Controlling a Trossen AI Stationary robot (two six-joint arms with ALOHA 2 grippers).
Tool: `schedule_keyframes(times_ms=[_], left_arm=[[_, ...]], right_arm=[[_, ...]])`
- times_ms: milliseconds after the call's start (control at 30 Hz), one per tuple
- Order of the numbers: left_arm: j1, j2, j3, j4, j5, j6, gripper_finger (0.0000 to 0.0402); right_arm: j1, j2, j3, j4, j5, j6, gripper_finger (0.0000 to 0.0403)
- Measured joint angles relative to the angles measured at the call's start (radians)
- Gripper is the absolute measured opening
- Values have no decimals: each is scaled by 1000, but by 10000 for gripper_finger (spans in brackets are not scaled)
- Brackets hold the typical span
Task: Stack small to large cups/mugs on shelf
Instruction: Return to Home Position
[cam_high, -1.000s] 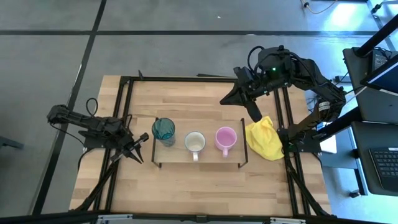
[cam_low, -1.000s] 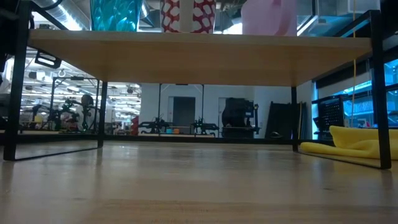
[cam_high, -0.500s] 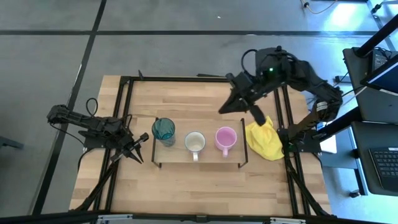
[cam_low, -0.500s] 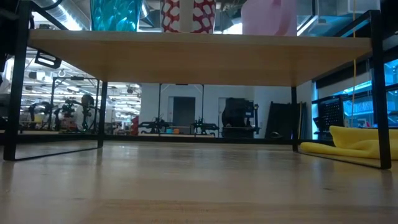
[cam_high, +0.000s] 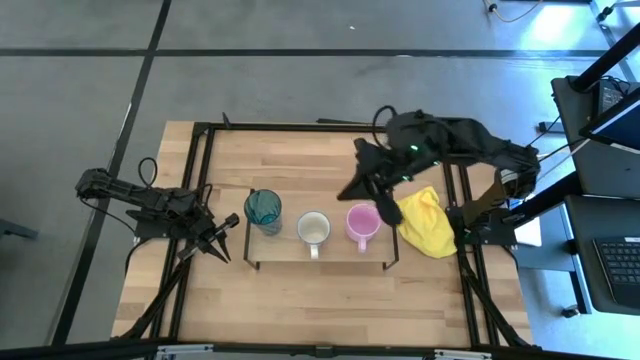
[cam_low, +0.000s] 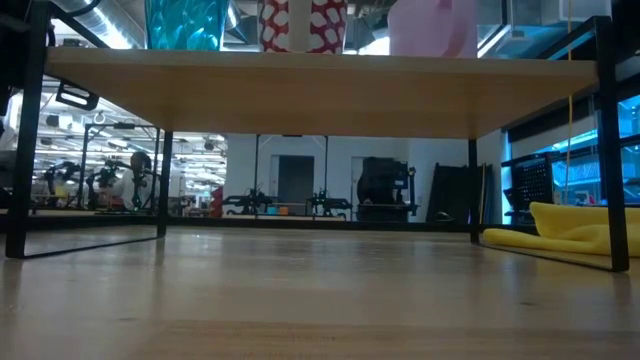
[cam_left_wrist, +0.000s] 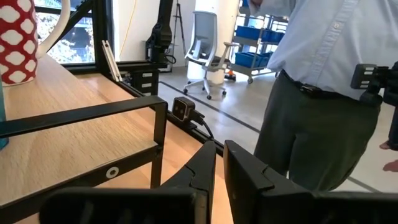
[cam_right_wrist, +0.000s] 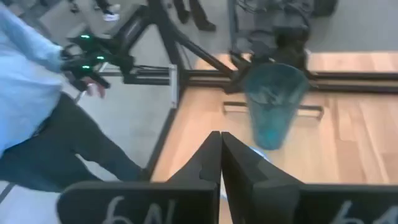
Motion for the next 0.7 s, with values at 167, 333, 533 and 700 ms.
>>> schedule_keyframes(times_ms=[167,333,533,700], left_arm=[[0,0,0,0,0,0,27],[0,0,0,0,0,0,27],[0,0,0,0,0,0,27],[0,0,0,0,0,0,27]], right_arm=[[-8,-34,-62,60,-4,12,13],[5,-120,-313,143,-31,67,13],[-77,-427,-582,310,-21,94,13],[-96,-719,-758,384,0,115,13]])
